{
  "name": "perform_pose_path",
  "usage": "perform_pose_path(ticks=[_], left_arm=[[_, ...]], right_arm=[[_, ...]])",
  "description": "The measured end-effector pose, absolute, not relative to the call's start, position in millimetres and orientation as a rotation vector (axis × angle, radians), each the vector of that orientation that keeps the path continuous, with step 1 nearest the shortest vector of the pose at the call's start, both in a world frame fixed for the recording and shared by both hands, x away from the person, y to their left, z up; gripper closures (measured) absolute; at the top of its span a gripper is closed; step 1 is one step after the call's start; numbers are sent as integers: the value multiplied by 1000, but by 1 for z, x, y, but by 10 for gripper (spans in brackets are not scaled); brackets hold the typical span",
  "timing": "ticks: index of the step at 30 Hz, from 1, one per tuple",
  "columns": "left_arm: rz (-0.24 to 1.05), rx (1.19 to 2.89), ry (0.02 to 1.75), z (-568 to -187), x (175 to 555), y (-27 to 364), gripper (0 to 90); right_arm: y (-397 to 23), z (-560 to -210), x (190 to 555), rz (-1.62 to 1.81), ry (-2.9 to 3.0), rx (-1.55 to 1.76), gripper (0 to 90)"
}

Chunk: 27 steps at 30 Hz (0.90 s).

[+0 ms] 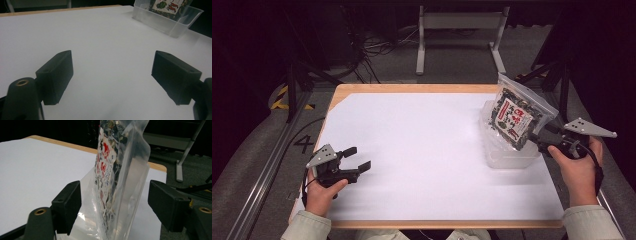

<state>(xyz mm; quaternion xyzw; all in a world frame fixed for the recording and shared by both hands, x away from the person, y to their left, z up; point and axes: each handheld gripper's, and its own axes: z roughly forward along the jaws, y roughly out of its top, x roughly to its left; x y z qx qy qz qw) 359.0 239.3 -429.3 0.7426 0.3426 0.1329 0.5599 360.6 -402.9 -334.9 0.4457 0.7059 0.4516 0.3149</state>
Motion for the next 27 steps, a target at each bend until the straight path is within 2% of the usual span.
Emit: perform_pose_path(ticks=[14, 27], left_arm=[[314, 1751, 806, -429, 357, 238, 181], [330, 1755, 785, -424, 353, 237, 181]], right_arm=[[-388, -316, 309, 1236, 1863, 1098, 255], [-344, -315, 292, 1393, 1934, 924, 227]])
